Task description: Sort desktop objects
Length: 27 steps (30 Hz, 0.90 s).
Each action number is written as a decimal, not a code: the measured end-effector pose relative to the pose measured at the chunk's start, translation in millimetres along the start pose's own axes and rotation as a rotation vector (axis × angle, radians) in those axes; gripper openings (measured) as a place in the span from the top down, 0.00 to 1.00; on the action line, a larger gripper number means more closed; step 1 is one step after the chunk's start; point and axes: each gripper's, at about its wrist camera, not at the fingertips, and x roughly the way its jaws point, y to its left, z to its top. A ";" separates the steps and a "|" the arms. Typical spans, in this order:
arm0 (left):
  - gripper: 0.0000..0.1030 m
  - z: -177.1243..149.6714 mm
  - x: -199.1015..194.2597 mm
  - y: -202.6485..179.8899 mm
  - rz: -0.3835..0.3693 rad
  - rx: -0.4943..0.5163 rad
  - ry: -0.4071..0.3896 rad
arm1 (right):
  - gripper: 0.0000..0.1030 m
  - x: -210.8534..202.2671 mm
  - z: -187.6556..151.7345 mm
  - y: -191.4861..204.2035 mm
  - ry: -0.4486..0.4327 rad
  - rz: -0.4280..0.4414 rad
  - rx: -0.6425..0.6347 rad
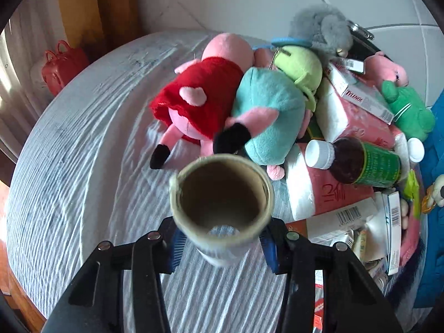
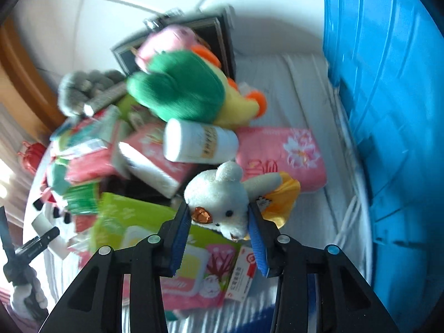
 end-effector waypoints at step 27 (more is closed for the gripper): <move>0.49 -5.7 -101.8 -44.1 -0.045 0.053 -0.195 | 0.61 -244.7 -22.7 -23.0 -0.469 0.014 -0.023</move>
